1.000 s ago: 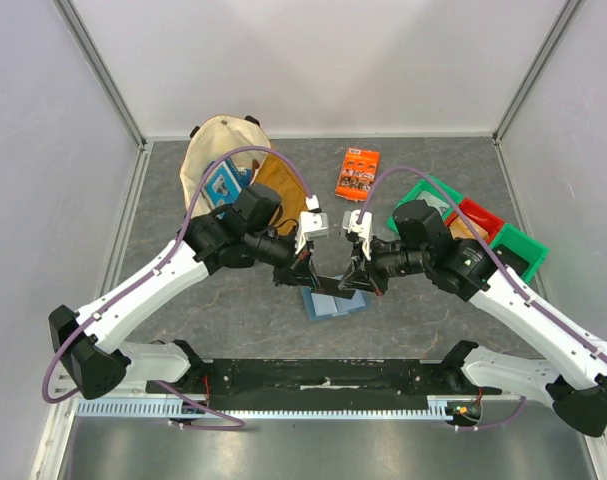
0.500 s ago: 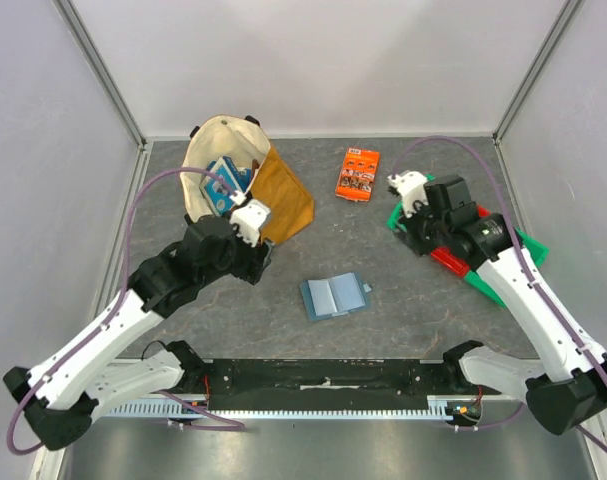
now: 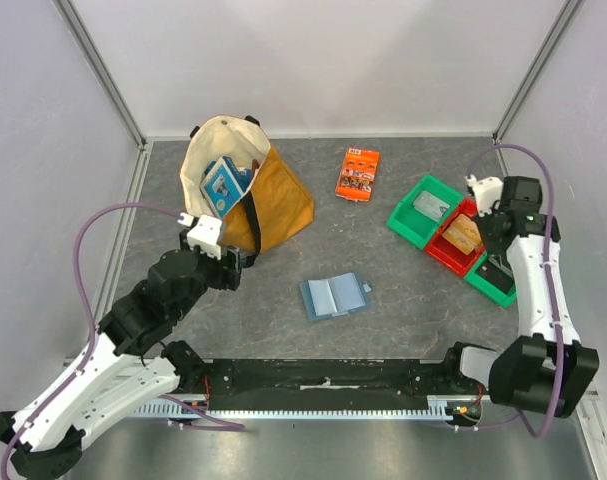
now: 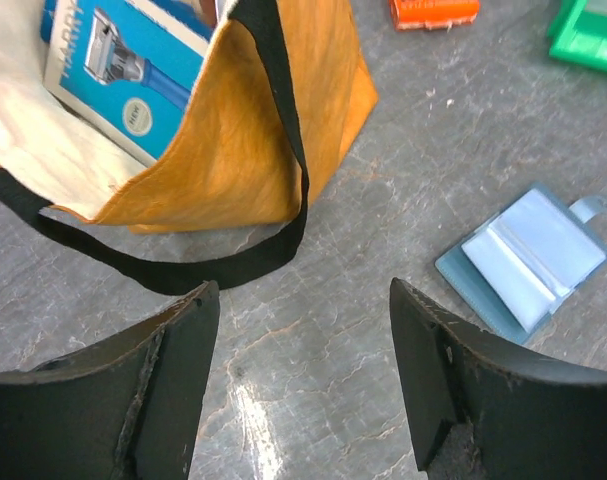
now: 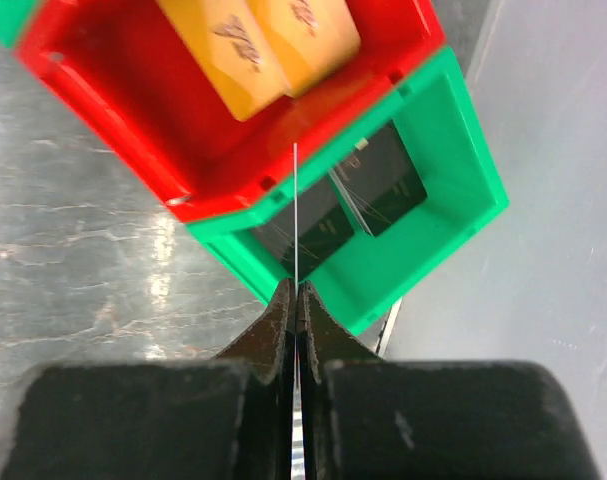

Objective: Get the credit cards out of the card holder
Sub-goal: Place the credit card in the storage box.

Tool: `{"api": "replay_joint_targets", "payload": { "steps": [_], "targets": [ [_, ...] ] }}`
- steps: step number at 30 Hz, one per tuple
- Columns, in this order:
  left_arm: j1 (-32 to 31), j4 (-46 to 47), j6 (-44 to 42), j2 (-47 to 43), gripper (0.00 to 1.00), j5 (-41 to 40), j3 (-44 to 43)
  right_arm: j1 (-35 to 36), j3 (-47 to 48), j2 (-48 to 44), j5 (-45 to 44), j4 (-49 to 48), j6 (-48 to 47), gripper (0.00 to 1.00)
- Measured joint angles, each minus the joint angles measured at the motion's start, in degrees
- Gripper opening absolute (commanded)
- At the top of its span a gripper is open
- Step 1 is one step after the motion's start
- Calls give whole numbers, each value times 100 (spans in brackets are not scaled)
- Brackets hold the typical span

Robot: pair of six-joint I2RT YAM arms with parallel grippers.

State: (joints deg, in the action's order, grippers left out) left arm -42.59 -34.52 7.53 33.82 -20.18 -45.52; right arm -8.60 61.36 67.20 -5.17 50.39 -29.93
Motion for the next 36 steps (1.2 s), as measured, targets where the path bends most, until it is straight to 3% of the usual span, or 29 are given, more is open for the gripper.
{"api": "replay_joint_targets", "payload": {
  "steps": [4, 13, 19, 28, 36],
  "targets": [
    [-72, 122, 57, -374, 76, -278, 98, -800, 17, 264, 376, -81, -356, 4],
    [-94, 302, 76, -568, 76, -678, 258, -1552, 501, 1169, 1104, -127, -831, 0],
    [-94, 348, 76, -507, 76, -778, 282, -2072, 645, 1298, 1311, -317, -841, 0],
    [-87, 431, 76, -483, 76, -848, 339, -2275, 774, 1602, 1582, -426, -855, 1],
    [-50, 472, 76, -483, 75, -855, 365, -2315, 219, 1681, 1589, -345, -981, 6]
  ]
}}
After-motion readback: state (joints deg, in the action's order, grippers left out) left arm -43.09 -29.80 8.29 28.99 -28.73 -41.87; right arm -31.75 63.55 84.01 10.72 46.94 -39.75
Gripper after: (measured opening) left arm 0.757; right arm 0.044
